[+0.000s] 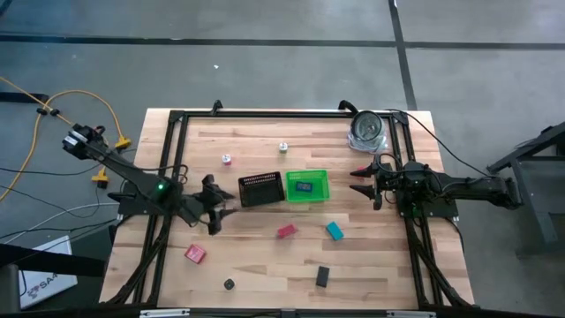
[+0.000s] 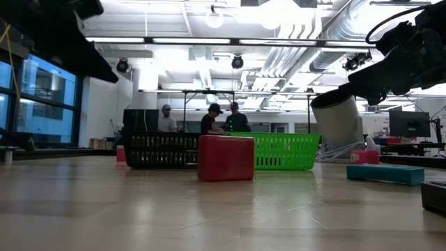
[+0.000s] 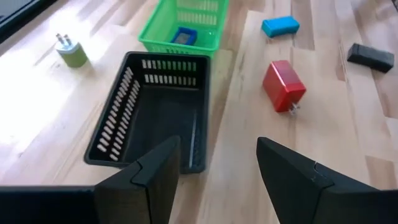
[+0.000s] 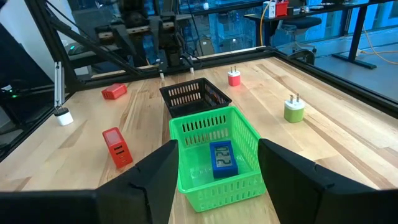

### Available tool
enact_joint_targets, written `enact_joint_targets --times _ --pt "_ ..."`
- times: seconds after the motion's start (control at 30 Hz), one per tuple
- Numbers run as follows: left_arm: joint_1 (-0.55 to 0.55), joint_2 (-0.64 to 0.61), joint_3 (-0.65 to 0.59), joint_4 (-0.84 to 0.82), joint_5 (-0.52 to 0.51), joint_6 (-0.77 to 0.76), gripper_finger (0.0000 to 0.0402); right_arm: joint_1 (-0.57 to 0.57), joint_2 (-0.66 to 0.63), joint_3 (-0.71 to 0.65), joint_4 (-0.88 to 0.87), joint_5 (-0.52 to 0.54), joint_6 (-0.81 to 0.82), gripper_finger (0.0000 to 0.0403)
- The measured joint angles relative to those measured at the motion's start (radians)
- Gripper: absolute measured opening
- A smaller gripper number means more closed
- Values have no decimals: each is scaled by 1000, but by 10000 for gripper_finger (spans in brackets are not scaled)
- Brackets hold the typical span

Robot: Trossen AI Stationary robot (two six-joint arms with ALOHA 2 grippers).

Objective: Pick & Place Office items
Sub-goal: Put the light blue digital timer into the green bin

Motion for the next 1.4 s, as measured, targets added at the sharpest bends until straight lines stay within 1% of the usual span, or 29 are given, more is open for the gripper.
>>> enact_joint_targets --times 0.17,0.33,0.63,1.23,1.4 --pt "30 -105 -76 27 3 2 204 0 0 0 0 0 0 207" --pt "67 -152 -92 27 1 2 204 0 0 0 0 0 0 207" --pt "102 -148 -92 27 -2 2 204 0 0 0 0 0 0 207" --pt "103 -149 -92 27 -1 2 204 0 0 0 2 0 4 207" --pt "103 -149 -92 27 -1 2 204 0 0 0 7 0 111 207"
